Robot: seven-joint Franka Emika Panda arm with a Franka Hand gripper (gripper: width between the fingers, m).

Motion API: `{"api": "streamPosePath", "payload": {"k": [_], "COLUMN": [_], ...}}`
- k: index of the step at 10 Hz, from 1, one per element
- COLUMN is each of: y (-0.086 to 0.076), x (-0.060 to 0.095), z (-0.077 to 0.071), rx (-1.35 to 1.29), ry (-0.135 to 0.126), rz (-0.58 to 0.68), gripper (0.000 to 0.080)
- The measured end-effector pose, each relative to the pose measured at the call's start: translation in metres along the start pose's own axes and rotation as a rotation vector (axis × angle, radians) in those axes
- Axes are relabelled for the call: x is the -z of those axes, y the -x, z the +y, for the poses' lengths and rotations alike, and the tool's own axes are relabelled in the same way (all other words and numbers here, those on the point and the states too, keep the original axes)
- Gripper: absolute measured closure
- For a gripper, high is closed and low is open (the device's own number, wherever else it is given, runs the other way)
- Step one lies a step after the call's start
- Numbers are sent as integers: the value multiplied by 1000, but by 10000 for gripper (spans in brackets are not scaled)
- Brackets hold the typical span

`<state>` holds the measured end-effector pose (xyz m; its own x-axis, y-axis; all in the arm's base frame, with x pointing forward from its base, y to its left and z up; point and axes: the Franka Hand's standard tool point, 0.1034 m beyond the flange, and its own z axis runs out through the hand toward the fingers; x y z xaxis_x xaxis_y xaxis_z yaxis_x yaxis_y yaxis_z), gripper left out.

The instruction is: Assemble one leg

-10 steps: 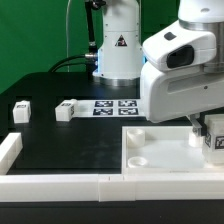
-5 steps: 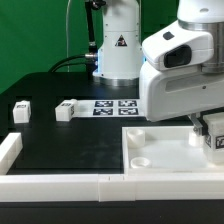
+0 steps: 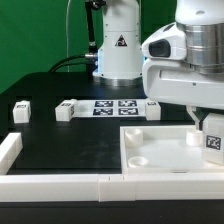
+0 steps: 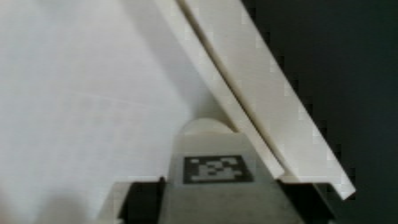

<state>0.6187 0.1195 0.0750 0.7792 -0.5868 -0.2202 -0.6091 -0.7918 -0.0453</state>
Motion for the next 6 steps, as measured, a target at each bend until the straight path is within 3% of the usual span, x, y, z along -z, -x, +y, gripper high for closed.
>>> {"api": "streamPosePath", "payload": {"k": [3, 5, 6], "y": [5, 6, 6], "x": [-2, -2, -3], "z": [-7, -7, -7], "rx": [-395, -510, -478], "ry": [2, -3, -3], "rz": [9, 4, 4], "gripper": [506, 506, 433]}}
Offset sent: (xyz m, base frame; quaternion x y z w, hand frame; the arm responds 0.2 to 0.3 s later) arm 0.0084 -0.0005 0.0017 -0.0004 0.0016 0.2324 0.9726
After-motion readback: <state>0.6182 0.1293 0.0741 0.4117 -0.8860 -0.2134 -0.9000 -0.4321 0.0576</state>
